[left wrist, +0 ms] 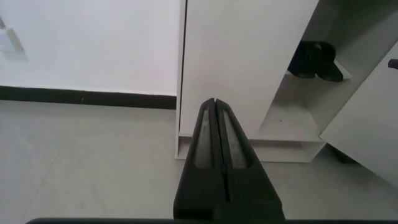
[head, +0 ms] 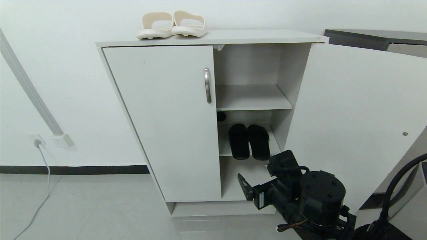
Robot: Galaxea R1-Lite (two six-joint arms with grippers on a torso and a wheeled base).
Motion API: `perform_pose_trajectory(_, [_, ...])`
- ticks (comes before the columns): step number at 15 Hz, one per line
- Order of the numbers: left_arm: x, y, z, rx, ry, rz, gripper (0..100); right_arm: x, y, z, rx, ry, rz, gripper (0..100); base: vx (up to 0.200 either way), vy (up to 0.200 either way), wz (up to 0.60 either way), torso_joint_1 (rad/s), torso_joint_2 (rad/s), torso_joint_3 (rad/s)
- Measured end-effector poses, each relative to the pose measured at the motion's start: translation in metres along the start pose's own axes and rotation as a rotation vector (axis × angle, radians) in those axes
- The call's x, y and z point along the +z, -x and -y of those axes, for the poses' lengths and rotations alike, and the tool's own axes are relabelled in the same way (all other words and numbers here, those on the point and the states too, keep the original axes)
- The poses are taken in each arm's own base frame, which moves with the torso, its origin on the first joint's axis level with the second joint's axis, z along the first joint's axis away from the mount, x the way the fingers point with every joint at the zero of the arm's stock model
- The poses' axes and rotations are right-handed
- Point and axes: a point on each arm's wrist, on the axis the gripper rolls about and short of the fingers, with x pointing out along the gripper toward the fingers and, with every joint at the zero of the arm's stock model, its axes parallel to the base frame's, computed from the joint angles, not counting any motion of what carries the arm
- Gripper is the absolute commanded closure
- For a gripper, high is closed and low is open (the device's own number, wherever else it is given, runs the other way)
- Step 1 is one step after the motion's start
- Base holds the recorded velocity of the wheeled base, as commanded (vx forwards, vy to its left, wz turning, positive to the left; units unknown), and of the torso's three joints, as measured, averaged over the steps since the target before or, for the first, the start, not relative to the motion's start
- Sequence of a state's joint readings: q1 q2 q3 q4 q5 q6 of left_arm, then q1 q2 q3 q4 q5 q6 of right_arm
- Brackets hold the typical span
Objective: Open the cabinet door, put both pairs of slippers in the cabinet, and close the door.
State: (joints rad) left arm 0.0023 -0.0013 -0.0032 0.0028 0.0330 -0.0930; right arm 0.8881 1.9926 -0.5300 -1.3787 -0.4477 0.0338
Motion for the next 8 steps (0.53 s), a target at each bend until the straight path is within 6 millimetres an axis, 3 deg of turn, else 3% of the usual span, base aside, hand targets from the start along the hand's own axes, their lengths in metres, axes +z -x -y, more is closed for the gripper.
perform_pose_trajectory(6, [0.0001,0.0,-0.0001,0.003,0.006,0.001,100,-0.0015,-0.0036,0.0011,-0.007,-0.009,0.028,0,0.0,0.0,0.0,0.0,0.0,0.008])
perform_pose_trajectory(8, [0.0,0.0,0.0,0.0,0.002,0.0,100,-0.0044,-0.0051,0.0008,-0.008,-0.007,0.026,0,0.0,0.2,0.0,0.005,0.0,0.005])
